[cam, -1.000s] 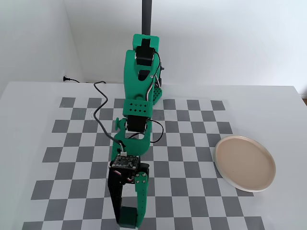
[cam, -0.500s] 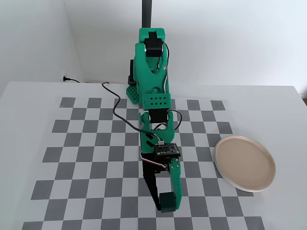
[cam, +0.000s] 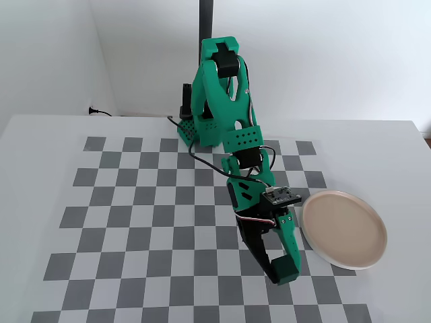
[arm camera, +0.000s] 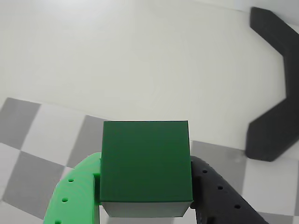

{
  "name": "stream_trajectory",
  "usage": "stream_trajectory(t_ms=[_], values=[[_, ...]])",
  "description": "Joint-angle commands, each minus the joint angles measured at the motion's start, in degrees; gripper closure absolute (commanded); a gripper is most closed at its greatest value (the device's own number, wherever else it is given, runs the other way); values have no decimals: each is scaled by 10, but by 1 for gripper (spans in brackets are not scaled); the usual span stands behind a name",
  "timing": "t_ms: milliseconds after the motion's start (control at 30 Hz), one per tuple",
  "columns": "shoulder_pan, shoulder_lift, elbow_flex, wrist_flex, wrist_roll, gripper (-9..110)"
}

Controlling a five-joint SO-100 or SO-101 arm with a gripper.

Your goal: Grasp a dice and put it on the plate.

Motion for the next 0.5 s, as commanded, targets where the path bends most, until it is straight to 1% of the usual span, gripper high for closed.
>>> stream_trajectory(t_ms=[0,300,467], values=[[-32,15,-1,-43,-10,106],[-106,-42,9,-119,-30,106],[-149,-65,8,-129,-25,106]])
